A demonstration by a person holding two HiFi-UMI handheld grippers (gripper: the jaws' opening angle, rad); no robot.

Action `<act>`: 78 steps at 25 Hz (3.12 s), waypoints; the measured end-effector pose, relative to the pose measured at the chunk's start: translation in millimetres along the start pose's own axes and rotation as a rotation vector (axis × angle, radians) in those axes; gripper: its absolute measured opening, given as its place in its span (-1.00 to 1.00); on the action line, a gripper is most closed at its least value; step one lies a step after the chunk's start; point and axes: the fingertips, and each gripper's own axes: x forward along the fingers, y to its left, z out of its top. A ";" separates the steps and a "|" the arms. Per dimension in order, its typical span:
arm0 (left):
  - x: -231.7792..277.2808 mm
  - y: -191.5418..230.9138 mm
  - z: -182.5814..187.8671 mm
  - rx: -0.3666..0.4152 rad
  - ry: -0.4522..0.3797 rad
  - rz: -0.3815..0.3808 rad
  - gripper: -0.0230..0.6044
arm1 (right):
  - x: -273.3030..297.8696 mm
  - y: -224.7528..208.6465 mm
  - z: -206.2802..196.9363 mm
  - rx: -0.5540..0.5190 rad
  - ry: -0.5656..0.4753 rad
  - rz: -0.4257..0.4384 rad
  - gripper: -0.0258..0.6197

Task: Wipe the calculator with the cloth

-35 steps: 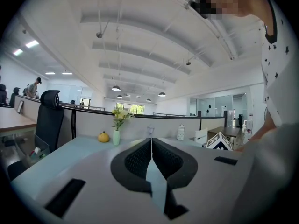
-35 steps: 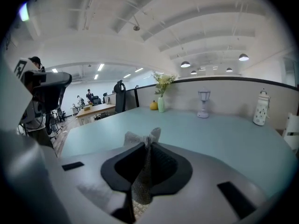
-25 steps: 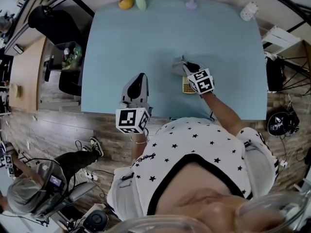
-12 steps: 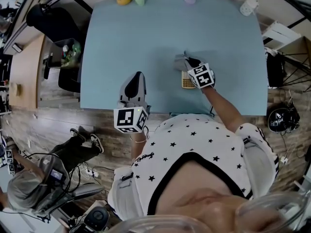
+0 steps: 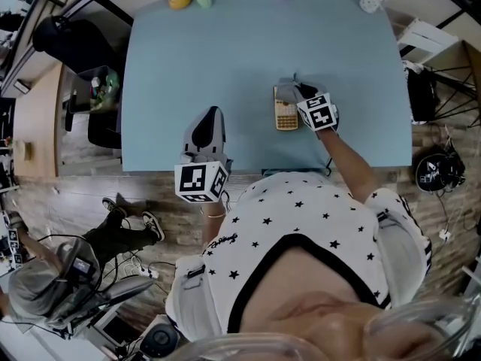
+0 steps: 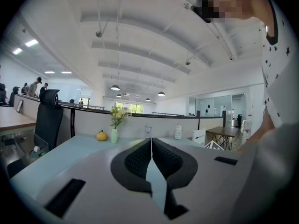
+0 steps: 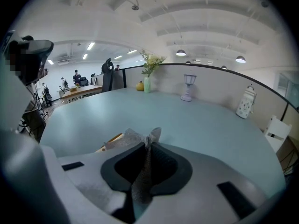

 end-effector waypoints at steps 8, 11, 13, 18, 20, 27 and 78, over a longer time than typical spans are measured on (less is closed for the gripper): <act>7.5 -10.7 0.3 0.010 0.001 -0.049 -0.83 | -11.4 -18.1 -26.9 0.057 0.033 -0.052 -0.81; 8.2 -13.4 2.1 0.014 -0.003 -0.058 -0.83 | -12.5 -19.8 -31.2 0.066 0.038 -0.059 -0.81; 6.6 -13.0 2.2 0.013 -0.004 -0.058 -0.83 | -12.5 -18.9 -32.2 0.070 0.040 -0.060 -0.81; 3.8 -9.5 2.6 0.011 -0.003 -0.054 -0.83 | -10.1 -18.7 -34.1 0.080 0.048 -0.064 -0.81; 2.6 -7.5 3.4 0.012 -0.007 -0.050 -0.83 | -10.3 -19.4 -31.6 0.079 0.041 -0.068 -0.81; -6.1 -7.9 2.4 0.011 -0.017 -0.039 -0.83 | -21.7 -3.4 5.9 0.109 -0.075 -0.021 -0.81; -11.1 -30.2 -3.4 0.021 -0.013 -0.136 -0.83 | -34.9 6.0 -55.6 0.194 0.029 -0.058 -0.81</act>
